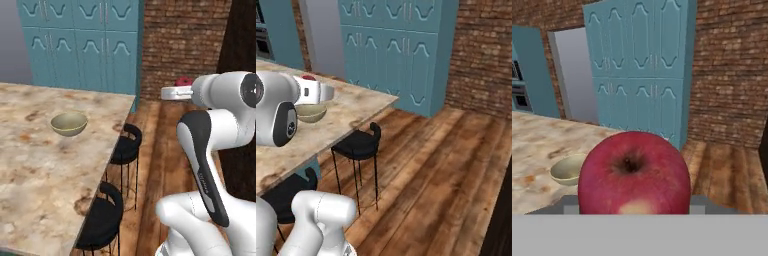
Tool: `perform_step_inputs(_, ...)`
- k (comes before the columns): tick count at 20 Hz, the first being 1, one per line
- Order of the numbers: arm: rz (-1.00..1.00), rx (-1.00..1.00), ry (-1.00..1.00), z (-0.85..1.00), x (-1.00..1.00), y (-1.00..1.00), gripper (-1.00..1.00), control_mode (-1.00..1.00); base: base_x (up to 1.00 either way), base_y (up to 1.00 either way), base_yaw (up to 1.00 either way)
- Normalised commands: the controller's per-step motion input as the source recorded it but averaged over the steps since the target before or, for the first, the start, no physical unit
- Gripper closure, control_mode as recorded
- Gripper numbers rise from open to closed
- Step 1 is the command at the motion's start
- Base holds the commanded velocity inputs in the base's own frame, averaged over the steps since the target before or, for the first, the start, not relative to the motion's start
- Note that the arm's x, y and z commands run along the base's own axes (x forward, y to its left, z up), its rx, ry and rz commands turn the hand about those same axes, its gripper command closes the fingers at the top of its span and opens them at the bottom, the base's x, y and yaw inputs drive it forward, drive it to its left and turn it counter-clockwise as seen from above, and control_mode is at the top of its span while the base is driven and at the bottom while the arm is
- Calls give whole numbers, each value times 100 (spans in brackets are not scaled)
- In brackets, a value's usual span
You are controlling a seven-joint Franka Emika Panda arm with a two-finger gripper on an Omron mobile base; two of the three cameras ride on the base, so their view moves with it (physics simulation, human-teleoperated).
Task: Retrieve the apple and peach from the fridge and place them into the bowl on the dining table.
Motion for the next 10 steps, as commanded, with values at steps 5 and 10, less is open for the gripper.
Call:
perform_step_inputs(5, 0, 0, 0, 0, 0, 0, 100, 100, 82, -25, 80)
perform_step_inputs(10, 0, 0, 0, 0, 0, 0, 100, 100, 86, -28, 81)
